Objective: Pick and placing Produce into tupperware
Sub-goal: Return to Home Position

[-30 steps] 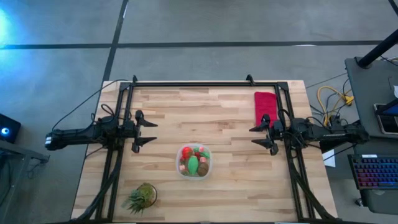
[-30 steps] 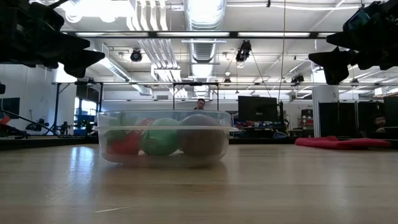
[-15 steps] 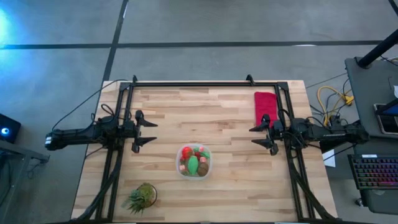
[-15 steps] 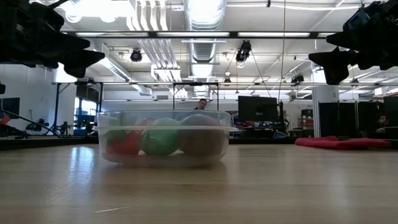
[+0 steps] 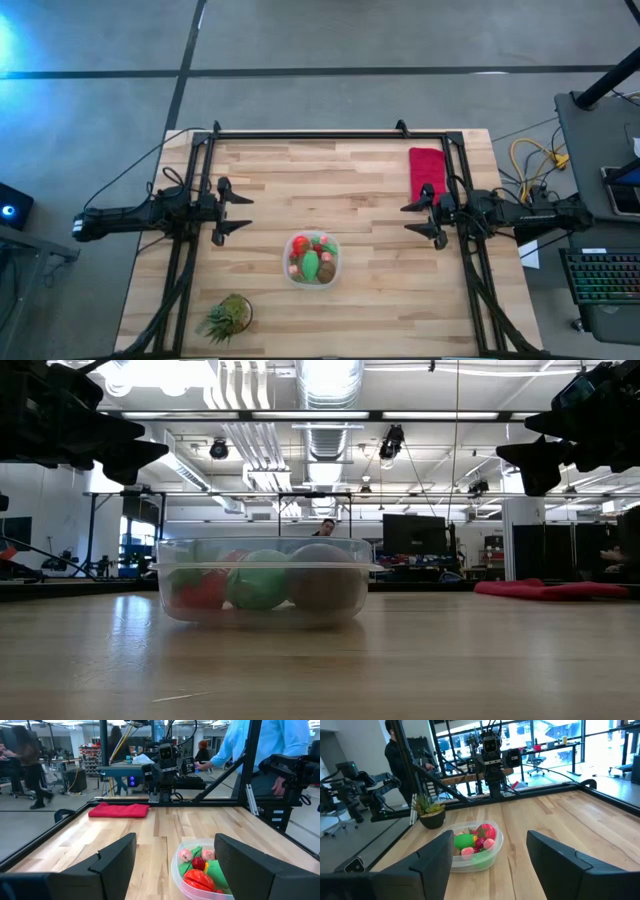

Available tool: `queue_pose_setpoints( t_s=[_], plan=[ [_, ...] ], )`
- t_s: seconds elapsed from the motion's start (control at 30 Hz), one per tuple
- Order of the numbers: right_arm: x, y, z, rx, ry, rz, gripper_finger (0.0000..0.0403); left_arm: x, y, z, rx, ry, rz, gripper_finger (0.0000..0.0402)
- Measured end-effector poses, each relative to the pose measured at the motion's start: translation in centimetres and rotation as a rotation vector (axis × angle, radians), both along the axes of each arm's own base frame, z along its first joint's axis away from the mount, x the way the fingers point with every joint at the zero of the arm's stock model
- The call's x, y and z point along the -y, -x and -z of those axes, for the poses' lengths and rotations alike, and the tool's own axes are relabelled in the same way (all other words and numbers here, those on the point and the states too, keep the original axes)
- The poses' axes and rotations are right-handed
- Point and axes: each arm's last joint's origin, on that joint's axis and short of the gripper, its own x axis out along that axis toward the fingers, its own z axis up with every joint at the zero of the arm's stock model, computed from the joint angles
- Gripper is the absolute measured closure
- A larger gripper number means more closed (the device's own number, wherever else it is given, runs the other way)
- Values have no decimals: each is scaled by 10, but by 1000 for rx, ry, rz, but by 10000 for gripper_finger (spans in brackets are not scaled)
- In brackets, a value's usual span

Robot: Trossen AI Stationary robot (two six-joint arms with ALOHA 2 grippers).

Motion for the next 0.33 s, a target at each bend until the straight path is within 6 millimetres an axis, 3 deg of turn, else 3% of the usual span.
queue_pose_setpoints(
  t_s=[0.33],
  plan=[
    [0,0,0,0,0,0,157,0,0,0,0,0,0,146]
  ],
)
